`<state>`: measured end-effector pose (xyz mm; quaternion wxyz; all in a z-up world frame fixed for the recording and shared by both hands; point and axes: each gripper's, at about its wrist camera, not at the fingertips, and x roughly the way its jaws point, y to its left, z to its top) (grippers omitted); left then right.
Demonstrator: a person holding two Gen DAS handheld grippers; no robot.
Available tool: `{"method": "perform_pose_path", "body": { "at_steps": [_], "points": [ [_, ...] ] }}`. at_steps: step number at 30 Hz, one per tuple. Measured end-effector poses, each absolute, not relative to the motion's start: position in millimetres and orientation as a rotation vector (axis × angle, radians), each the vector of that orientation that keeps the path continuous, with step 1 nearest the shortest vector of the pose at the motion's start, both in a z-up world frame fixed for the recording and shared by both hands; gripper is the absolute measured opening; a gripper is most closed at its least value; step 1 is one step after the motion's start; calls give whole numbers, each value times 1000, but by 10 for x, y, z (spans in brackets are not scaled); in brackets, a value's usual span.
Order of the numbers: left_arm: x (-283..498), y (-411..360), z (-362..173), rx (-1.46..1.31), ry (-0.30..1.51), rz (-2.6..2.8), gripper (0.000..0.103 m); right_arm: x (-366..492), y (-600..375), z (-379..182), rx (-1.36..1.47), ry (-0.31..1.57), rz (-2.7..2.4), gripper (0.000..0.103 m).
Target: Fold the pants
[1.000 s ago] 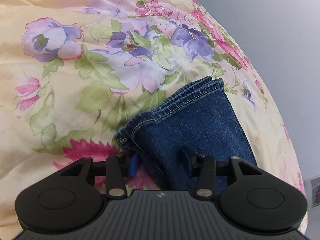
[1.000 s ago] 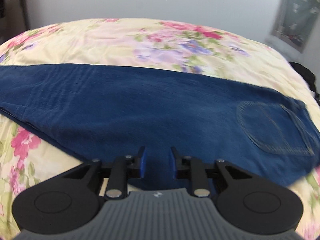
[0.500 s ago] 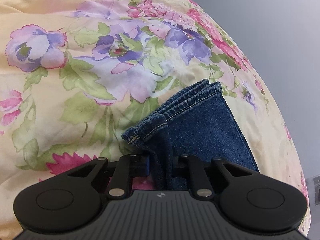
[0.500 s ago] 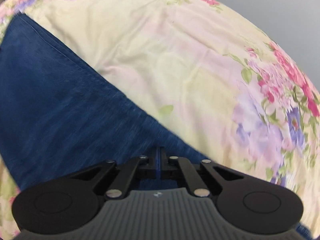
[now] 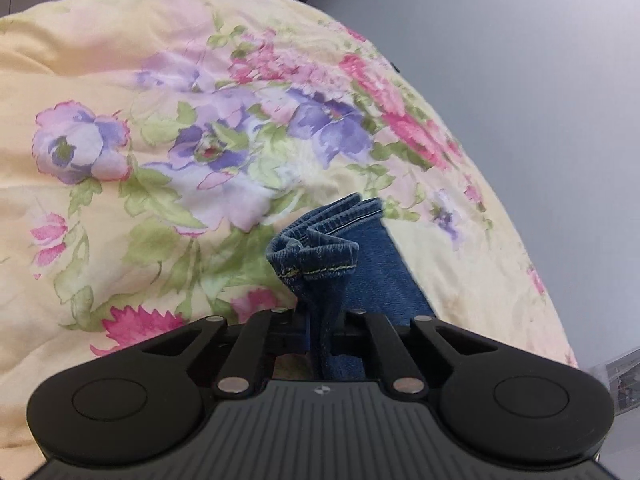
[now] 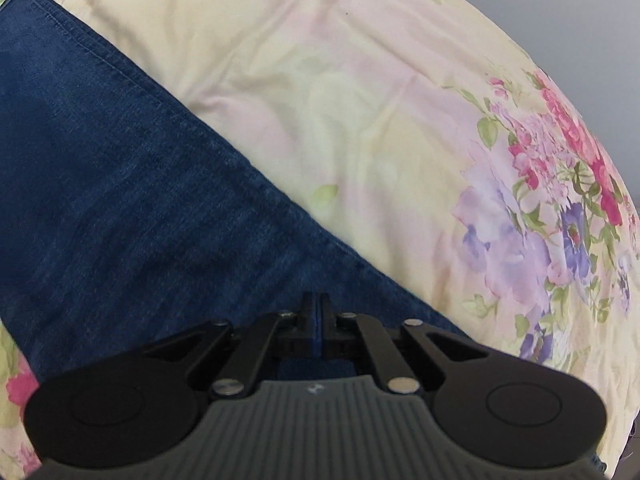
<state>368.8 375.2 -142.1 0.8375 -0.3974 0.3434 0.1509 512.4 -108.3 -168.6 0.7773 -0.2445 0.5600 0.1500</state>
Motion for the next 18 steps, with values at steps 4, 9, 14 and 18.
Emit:
{"method": "perform_pose_path", "body": {
  "at_steps": [4, 9, 14, 18],
  "points": [
    [3653, 3444, -918, -781, 668, 237, 5, 4817, -1403, -1502, -448, 1249, 325, 0],
    [3597, 2626, -231, -620, 602, 109, 5, 4378, -1876, -1344, -409, 1255, 307, 0],
    [3515, 1556, 334, -441, 546, 17, 5, 3893, -2459, -1231, -314, 1244, 304, 0],
    [3461, 578, 671, -306, 497, -72, 5, 3521, -3009, -1201, -244, 1231, 279, 0]
  ]
}}
